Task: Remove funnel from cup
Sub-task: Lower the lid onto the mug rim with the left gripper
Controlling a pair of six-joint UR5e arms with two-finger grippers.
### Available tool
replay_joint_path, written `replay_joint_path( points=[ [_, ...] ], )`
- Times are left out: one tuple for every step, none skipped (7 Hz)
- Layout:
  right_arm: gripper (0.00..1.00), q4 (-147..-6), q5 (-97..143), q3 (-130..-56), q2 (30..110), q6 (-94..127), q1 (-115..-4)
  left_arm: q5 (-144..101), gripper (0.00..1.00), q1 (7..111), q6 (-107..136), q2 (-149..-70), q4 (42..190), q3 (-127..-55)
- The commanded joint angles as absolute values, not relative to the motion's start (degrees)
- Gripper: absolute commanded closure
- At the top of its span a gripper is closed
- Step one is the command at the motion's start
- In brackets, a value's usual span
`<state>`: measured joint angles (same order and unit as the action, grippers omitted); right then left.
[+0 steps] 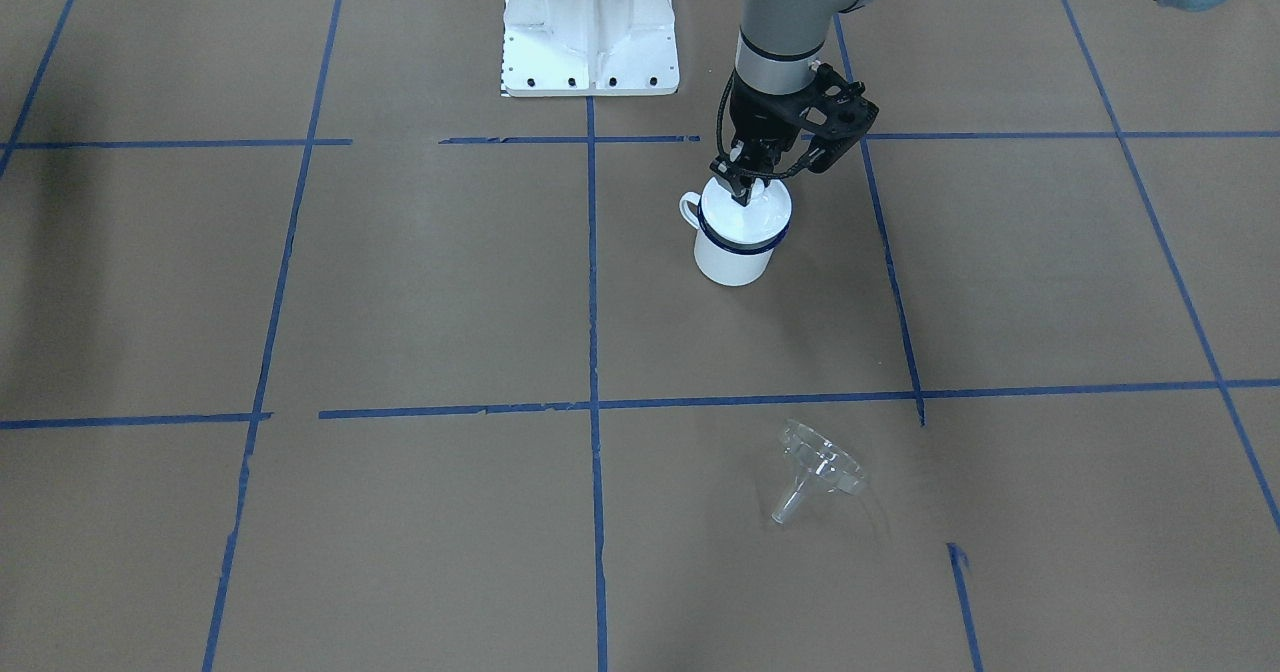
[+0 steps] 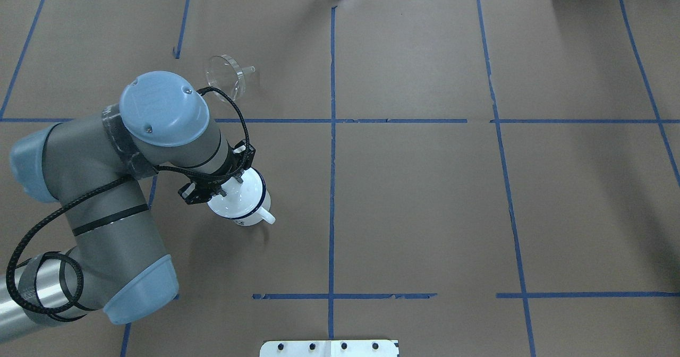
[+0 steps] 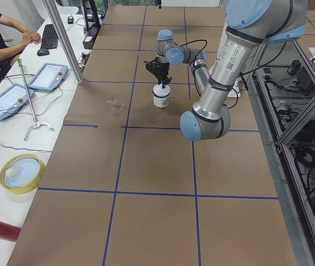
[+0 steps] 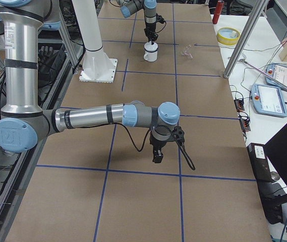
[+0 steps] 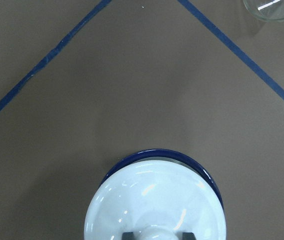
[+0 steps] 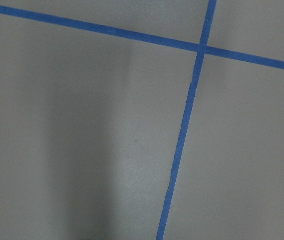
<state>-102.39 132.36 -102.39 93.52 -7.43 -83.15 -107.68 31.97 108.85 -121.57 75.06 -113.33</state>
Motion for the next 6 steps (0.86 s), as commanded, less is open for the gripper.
replay_joint_path(
  points=[
    [0.00,-102.4,132.4,-102.4,93.5,-7.4,-83.1,-107.7,1.00,32.0,108.6,-122.0,75.2,-112.4],
    [0.00,-102.4,132.4,-102.4,93.5,-7.5,-83.1,-107.7,1.00,32.0,108.6,-122.1,75.5,-112.3],
    [0.00,-102.4,132.4,-102.4,93.5,-7.4,-83.1,-107.8,1.00,32.0,108.6,-122.1,76.0,-111.9],
    [0.00,-102.4,132.4,-102.4,93.5,-7.4,-83.1,-107.8,0.86,32.0,108.6,-122.1,76.0,-111.8],
    [0.00,-102.4,132.4,-102.4,93.5,-7.5,-83.1,-107.7,0.53,31.9,108.6,-122.0,76.1,-111.0],
    [0.00,-102.4,132.4,-102.4,93.5,-7.4,-83.1,-107.8,0.01,31.9,108.6,-122.0,76.0,-111.3]
  ],
)
